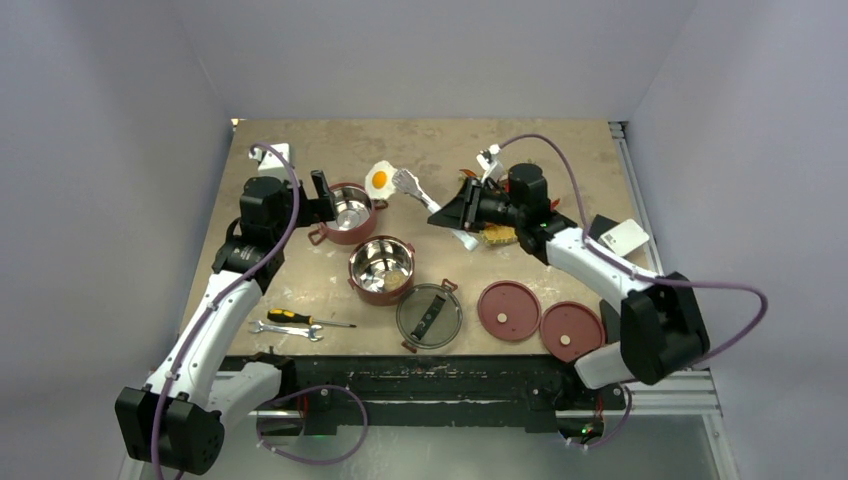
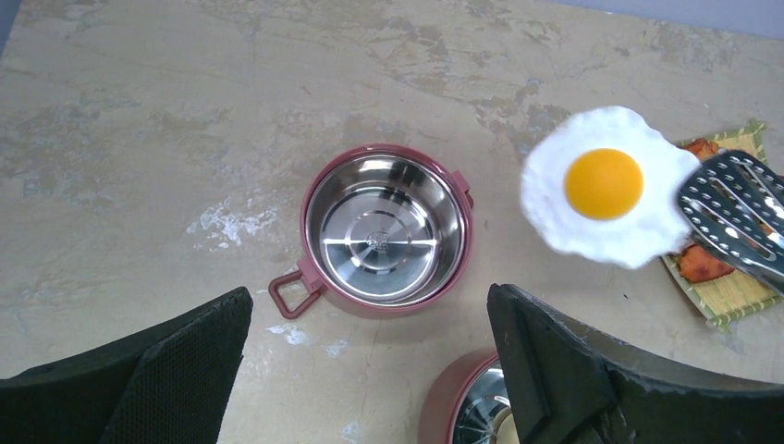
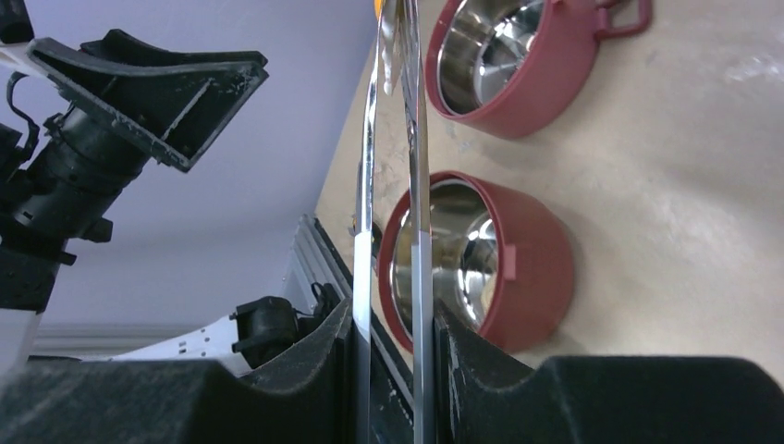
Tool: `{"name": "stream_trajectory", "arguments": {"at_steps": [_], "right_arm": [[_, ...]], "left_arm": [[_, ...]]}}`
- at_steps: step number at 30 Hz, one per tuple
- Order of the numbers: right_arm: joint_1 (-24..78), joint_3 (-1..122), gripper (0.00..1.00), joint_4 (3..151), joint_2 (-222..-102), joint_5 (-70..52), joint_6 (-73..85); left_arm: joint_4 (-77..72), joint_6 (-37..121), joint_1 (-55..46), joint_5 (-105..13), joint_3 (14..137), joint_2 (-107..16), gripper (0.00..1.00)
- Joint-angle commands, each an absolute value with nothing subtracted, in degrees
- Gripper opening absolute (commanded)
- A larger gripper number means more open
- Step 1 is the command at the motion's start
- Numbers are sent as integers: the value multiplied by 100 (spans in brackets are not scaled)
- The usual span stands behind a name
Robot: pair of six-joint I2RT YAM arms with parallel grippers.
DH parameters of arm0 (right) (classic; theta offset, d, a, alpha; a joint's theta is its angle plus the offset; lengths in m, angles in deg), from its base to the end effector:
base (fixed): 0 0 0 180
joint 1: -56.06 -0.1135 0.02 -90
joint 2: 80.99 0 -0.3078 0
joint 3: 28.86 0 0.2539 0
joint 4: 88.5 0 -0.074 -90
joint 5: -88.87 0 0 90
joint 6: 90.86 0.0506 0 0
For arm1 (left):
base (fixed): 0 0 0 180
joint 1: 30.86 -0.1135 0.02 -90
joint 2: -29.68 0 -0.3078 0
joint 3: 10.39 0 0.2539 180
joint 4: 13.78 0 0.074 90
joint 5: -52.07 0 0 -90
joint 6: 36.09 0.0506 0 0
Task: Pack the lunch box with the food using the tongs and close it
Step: Place the fake food in the packing box.
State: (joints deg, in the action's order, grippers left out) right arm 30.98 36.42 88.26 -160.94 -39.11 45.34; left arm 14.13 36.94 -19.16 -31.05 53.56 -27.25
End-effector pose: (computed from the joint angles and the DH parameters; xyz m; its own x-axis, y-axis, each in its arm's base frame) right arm 0.2769 0.1640 0.3173 -0.8167 0.2459 -0.5220 -0.3973 0.4164 0.8178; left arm 0.2168 -0.0387 0.3582 -0.3607 -0.2212 -0.9061 -0.0142 0.9727 -0.2318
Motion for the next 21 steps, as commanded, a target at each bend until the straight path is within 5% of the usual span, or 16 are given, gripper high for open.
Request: {"name": "stream_trajectory", "arguments": {"at_steps": [1,21], "right_arm": [[2836,4367,0,9514,-16757,-3790,4573],[2172,5701,0,9584,-18900,-3850,4522]], "left_arm": [[1167,3629,-1961,-3029,5320,-2605,99],[1158,3648,-1969,-3037,5326,-2604,99]]}}
